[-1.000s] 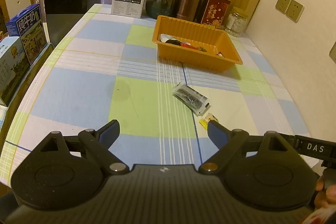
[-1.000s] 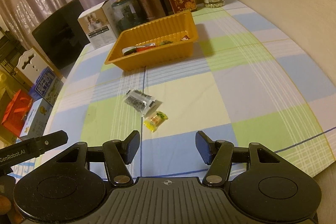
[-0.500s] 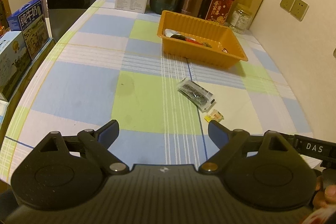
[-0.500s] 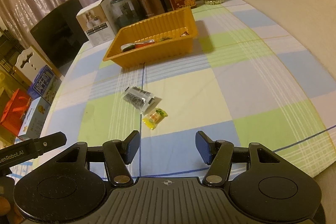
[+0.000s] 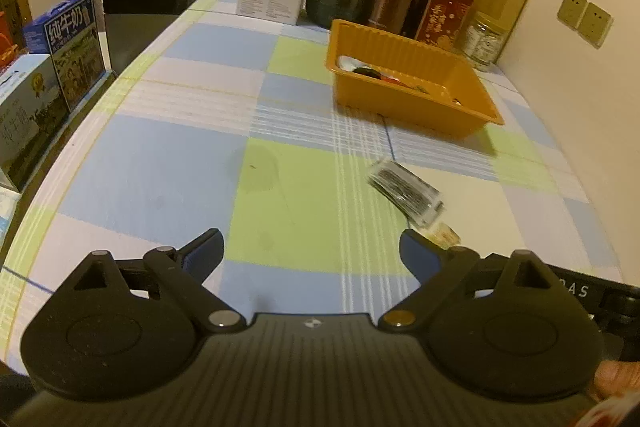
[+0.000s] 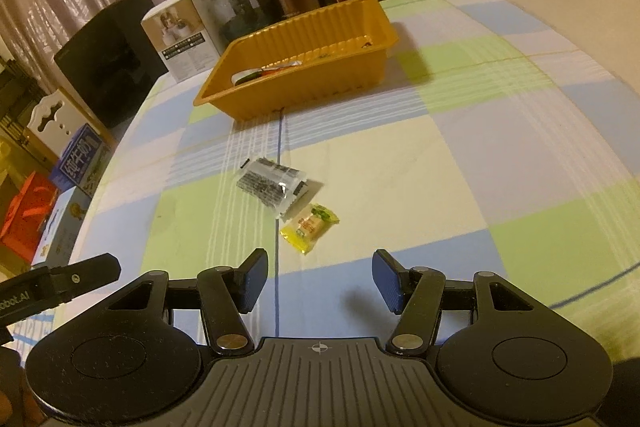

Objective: Organize snacks
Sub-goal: 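Withdraw both tools from the tray toward the remaining packets, then grasp the yellow-green candy with the right gripper while the left grasps the clear packet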

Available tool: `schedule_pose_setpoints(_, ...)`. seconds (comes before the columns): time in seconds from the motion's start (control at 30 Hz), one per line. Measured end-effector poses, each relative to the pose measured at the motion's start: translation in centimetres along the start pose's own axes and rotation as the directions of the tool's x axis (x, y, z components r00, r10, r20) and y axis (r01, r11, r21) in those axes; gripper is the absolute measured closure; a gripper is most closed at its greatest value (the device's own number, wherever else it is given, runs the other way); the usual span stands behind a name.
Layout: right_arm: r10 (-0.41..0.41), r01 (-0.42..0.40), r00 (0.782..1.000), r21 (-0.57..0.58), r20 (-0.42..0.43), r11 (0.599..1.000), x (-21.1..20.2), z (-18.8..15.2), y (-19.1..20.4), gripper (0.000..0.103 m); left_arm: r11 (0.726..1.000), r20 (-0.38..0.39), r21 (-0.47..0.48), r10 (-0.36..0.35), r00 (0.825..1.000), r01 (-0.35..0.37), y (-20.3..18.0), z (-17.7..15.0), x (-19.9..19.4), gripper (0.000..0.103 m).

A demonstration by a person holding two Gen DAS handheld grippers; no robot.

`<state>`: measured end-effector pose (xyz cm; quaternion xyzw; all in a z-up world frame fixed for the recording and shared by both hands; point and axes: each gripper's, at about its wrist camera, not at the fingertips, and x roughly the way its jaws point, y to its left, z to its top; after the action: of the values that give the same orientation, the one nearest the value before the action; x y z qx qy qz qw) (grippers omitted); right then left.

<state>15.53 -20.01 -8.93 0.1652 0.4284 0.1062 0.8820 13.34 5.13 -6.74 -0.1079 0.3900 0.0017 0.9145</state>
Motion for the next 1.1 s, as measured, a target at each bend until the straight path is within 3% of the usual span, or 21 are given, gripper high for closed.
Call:
schedule_pose_setpoints(0.33,-0.013,0.013,1.000,-0.010,-0.020,1.000,5.3,0.9,1.0,0.046,0.999,-0.029,-0.001,0.049,0.998,-0.049,0.5,0.5,3.7,0.009)
schedule_pose_setpoints(0.5,-0.046,0.045,0.999,-0.051,-0.014,0.998,7.0,1.0,1.6,0.058,0.998,-0.051,-0.031,0.051,0.997,-0.053,1.1,0.8,4.9,0.009)
schedule_pose_setpoints(0.77,-0.148,0.152,0.988,-0.227,0.036,0.962,8.6,0.0,4.3,0.064,0.998,-0.092,-0.045,0.030,0.995,-0.034,1.1,0.1,5.9,0.009)
schedule_pose_setpoints(0.9,-0.171,0.179,0.984,-0.291,0.052,0.940,8.8,-0.4,4.3,0.080,0.999,-0.097,-0.038,0.025,0.995,-0.029,0.9,-0.1,5.8,0.009)
schedule_pose_setpoints(1.1,-0.167,0.172,0.985,-0.188,0.042,0.967,7.0,0.9,1.7,0.081,0.998,-0.111,-0.062,-0.010,0.994,0.003,0.4,0.3,5.9,0.009)
